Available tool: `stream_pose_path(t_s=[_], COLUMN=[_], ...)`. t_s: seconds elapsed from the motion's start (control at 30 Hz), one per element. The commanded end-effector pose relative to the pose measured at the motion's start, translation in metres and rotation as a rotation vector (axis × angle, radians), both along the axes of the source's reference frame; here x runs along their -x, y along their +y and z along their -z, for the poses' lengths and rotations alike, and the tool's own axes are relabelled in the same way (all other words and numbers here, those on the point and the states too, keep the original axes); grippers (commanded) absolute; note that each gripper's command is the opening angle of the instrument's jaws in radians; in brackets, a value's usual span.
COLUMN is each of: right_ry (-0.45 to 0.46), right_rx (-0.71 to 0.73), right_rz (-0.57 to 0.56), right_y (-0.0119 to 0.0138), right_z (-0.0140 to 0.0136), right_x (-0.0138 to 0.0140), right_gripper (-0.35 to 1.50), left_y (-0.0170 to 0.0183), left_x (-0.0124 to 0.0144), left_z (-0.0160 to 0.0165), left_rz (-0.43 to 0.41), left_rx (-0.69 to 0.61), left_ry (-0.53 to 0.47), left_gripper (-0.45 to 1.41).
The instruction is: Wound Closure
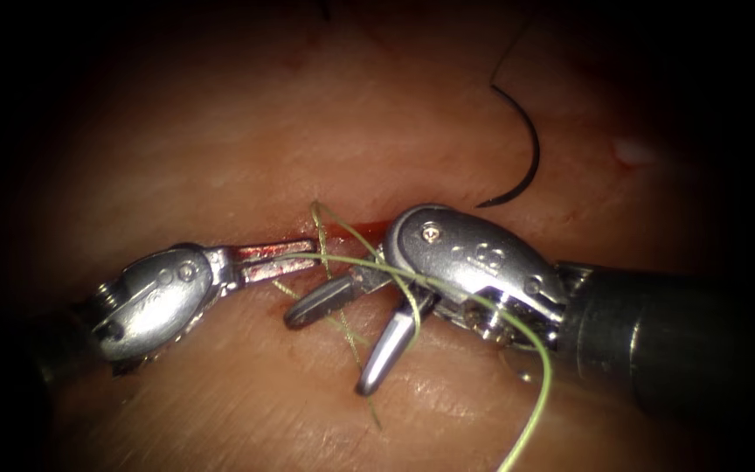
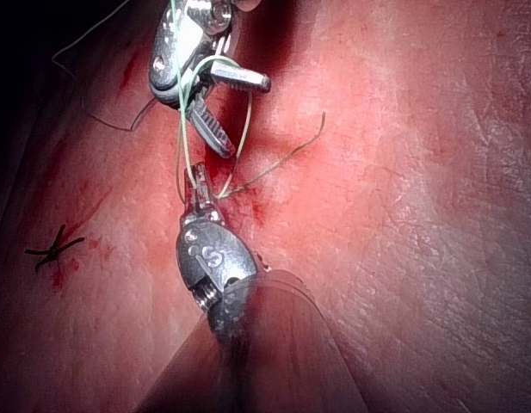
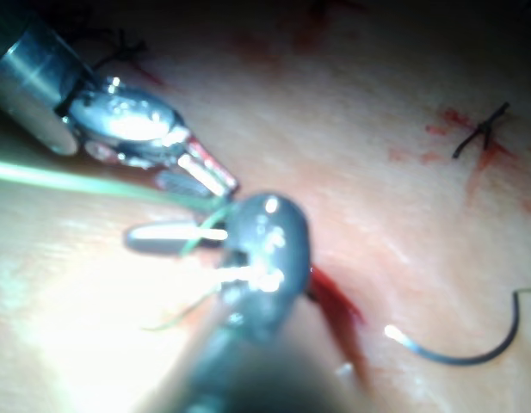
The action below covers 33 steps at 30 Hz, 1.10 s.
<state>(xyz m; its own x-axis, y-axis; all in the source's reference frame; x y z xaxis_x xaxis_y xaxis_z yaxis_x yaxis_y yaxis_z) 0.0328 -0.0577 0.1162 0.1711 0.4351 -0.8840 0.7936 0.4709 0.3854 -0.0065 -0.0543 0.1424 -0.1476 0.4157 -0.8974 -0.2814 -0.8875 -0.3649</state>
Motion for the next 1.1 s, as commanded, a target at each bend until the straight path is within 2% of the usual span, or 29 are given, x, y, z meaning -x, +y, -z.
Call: stream_pose_path(t_s=[0.03, 0.17, 0.27, 0.5, 0.7, 0.83, 1.1], right_ry=[-0.003, 0.000, 0.006, 0.019, 0.033, 0.023, -0.026], right_rx=[0.028, 0.102, 0.148, 0.237, 0.305, 0.380, 0.497], right_rz=[0.048, 0.156, 0.217, 0.337, 0.445, 0.562, 0.588], right_y=[0.0002, 0.0004, 0.0006, 0.0007, -0.0005, -0.0017, -0.0036], right_z=[-0.0003, -0.0005, -0.0007, -0.0016, -0.0035, -0.0053, -0.0092], right_x=[-0.0008, -0.0015, -0.0017, -0.0016, -0.0018, -0.0019, -0.0019], right_gripper=[1.09, 1.08, 0.94, 0.98, 0.81, 0.81, 0.81], left_y=[0.0002, 0.0003, 0.0004, 0.0008, 0.0010, 0.0011, 0.0014], left_x=[0.0003, 0.0004, 0.0004, 0.0004, 0.0006, 0.0006, 0.0006], left_z=[-0.0005, -0.0002, 0.0001, 0.0010, 0.0017, 0.0021, 0.0028], left_rz=[-0.001, -0.002, -0.004, -0.022, -0.056, -0.078, -0.094], left_rx=[0.000, -0.003, -0.006, -0.004, -0.006, 0.001, 0.001], left_ry=[-0.002, -0.003, -0.004, -0.010, -0.025, -0.030, -0.038], left_gripper=[-0.45, -0.45, -0.45, -0.45, -0.45, -0.45, -0.45])
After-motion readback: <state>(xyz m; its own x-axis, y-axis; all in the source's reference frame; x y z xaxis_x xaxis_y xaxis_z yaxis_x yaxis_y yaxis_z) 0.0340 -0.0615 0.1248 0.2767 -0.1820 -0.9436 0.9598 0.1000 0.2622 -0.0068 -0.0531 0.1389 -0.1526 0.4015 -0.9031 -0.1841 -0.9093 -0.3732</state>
